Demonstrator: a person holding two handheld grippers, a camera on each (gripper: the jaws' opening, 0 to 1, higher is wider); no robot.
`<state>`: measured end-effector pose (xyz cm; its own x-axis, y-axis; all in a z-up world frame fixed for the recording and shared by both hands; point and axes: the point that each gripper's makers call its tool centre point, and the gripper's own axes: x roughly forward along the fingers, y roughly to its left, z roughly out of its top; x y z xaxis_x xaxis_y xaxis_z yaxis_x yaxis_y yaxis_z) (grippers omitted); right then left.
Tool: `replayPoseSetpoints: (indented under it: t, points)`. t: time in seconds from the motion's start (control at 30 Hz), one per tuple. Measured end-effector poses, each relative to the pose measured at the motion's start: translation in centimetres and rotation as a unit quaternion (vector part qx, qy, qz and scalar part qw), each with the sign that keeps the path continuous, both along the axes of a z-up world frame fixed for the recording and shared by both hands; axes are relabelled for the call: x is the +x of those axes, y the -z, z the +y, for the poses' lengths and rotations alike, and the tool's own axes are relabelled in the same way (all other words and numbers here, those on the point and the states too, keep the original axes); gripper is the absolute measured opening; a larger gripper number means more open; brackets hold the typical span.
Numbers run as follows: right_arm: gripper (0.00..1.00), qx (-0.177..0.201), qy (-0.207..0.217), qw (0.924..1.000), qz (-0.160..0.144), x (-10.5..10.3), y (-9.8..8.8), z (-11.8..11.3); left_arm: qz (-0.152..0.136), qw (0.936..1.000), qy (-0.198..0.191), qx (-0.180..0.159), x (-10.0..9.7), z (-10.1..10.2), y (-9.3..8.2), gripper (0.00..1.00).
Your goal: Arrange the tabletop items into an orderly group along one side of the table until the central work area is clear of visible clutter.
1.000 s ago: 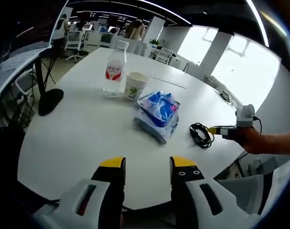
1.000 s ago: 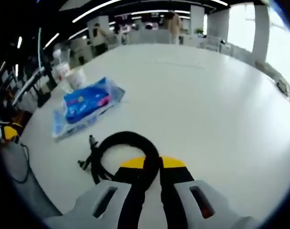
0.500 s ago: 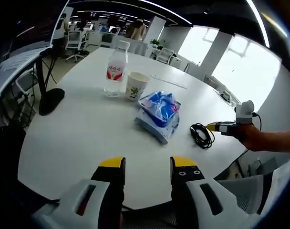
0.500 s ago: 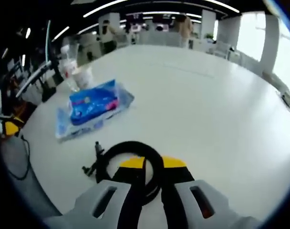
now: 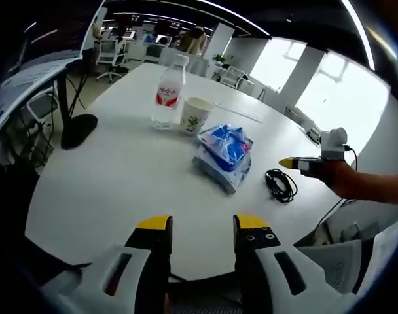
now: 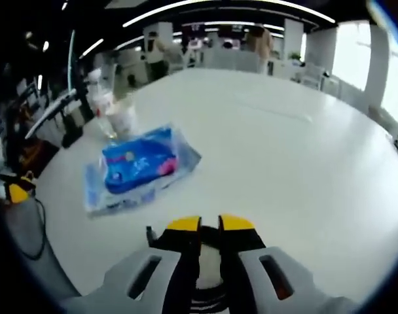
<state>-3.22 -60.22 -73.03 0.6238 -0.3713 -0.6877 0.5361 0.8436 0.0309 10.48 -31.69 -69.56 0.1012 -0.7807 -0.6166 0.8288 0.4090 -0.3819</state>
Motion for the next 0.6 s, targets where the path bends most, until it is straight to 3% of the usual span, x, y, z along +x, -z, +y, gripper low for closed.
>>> replayPoseSetpoints:
  t: [0.33,0.6]
  points:
    - [0.08,0.027,-0.02,0.9991,-0.027,5.3,-0.9,-0.2,-0.002,1.0,-0.009,-0.002,0.4,0.2,-0.1,0.36]
    - [0.08,0.057,-0.018,0.9974,-0.039,8.5,-0.3,-1.2,-0.001,0.9999,-0.013,-0.002,0.6,0.4,-0.1,0.36]
